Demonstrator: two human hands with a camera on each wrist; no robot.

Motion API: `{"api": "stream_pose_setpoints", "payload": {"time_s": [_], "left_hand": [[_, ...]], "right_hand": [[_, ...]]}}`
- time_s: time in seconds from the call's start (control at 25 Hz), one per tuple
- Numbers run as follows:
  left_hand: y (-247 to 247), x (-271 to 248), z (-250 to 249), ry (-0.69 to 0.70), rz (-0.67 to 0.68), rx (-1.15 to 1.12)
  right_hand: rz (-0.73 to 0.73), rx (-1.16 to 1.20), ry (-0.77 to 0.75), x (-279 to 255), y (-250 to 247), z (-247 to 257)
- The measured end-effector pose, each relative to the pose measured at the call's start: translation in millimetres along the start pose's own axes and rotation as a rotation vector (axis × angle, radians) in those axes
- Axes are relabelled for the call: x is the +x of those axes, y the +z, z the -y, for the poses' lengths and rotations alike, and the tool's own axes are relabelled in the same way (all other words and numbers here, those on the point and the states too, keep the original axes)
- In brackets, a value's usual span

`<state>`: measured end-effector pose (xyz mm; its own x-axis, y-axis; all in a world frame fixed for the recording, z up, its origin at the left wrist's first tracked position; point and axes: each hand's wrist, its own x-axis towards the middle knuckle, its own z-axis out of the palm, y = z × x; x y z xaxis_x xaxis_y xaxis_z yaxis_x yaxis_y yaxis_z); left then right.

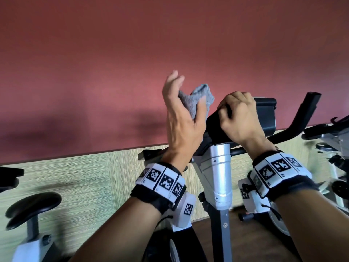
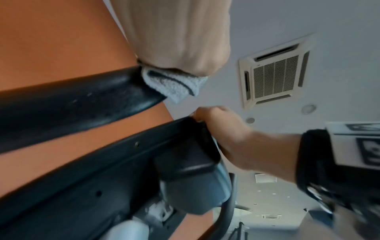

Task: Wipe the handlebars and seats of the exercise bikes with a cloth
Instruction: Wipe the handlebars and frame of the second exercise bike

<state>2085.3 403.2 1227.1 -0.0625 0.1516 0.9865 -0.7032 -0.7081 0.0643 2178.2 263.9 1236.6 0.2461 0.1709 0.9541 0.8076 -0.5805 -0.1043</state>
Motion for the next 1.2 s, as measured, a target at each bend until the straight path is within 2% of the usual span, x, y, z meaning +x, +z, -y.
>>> {"api": "stream_pose_setpoints", "payload": {"time_s": [0.08,0.12,0.28,0.44,0.64,0.84,1.04,1.2], "left_hand": [[1,9,5,0.160,0.021,0.070],[0,3,6,0.160,0.048,0.104],[-12,-38,9,-0.054,0.201,0.223],[-13,-36,14,-0.140,0.209,0.215],[-12,-33,23,-0.105,0.213,0.182],[-37,-61,46,-0.084,0.313,0.195],[-26,-45,44,-0.101,0.277,0.099],[-27,-59,56,-0.140,0.259,0.028]], "right_hand": [[0.003,-0.007,-0.007,-1,-1,1],[0.003,-0.007,-0.012,-1,-2,1],[-0.004,0.010,0.004,-1,-2,3],[-0.022,-0.003,-0.001,-1,-1,3],[-0.061,-0.023,-0.024,-3,4,2],[-0.096,-0.049,-0.025,-2,8,4],[-0.138,-0.097,-0.012,-3,13,4],[-0.101,-0.063,-0.039,-5,12,-4]]}}
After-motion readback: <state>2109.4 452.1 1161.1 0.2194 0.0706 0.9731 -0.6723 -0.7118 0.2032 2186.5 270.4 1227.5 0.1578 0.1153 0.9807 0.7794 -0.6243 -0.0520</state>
